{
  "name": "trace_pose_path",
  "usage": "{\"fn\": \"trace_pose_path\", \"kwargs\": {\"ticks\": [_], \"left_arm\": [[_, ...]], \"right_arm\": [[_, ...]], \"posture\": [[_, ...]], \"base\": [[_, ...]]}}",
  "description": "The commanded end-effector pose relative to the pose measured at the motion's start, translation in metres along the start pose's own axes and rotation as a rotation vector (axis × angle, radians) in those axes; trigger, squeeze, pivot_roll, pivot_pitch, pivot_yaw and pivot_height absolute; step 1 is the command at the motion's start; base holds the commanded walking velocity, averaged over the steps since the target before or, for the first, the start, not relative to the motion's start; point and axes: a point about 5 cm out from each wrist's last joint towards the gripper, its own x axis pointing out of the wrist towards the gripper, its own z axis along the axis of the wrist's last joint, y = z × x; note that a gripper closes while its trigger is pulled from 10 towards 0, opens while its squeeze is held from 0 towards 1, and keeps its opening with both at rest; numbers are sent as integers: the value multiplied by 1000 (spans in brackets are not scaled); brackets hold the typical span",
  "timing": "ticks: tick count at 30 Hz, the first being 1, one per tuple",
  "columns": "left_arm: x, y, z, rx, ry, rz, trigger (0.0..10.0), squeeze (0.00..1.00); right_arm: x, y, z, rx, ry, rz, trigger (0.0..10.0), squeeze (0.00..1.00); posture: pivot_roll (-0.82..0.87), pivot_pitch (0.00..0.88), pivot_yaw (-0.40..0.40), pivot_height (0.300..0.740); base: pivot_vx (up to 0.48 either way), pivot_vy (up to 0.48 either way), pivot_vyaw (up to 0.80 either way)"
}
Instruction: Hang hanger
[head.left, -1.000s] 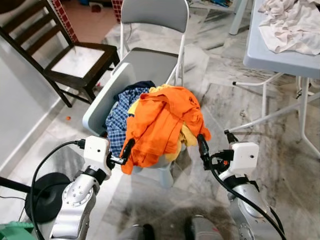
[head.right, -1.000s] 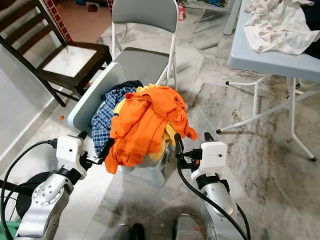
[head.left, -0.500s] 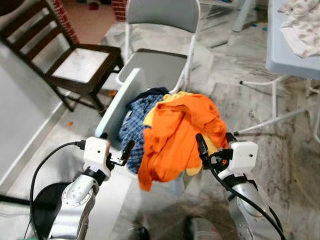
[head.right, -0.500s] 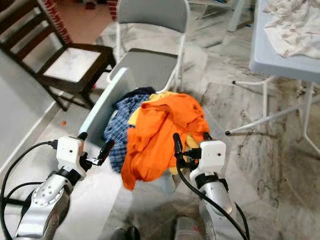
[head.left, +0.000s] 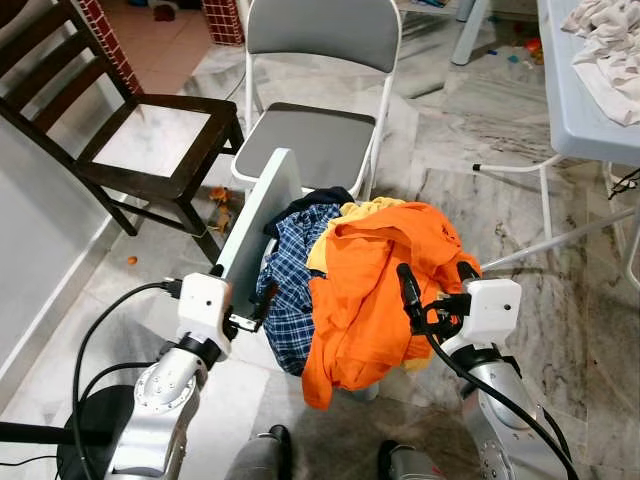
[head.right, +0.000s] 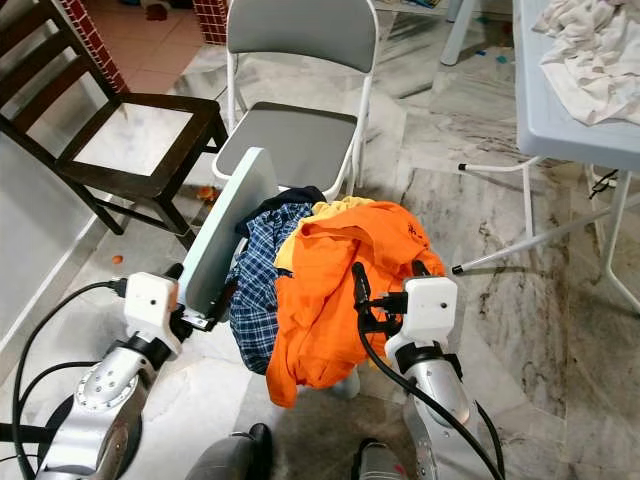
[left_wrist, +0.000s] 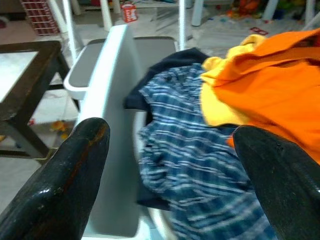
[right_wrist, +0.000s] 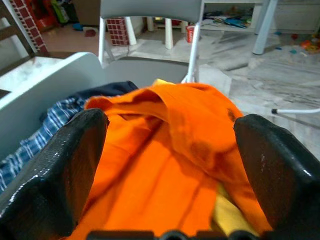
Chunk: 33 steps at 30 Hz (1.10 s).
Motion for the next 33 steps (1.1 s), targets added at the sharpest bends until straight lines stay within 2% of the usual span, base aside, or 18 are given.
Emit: {"fn": "trace_pose_path", "kwargs": {"ticks": [1,6,10,25,28,33], "left_arm": [[-4,1,-5,-1,16,6,10000,0],[-4,1,-5,-7,17,1,10000,0],[-4,1,-5,-9,19,-2,10000,0],[-3,0,-5,-4,21,-11,10000,0],[-3,0,-6,-24,19,0,10000,0],[-1,7,-9,7,27,53,10000,0]], "right_arm": [[-3,-1,-3,1,17,-4,10000,0],[-4,-1,-3,4,20,-6,10000,0],[-5,-1,-4,9,22,-10,10000,0],[-7,-1,-6,4,27,-19,10000,0],[-7,-1,-6,3,26,-20,10000,0],[-8,-1,-6,2,30,-15,10000,0]], "posture": [[-75,241,53,740],[-77,243,54,740],[-77,246,57,740],[-78,247,61,740],[-79,246,61,740],[-81,250,56,740]], "base": [[0,-270,0],[0,-325,0],[0,-322,-541],[0,-278,0],[0,0,0],[0,0,0]]}}
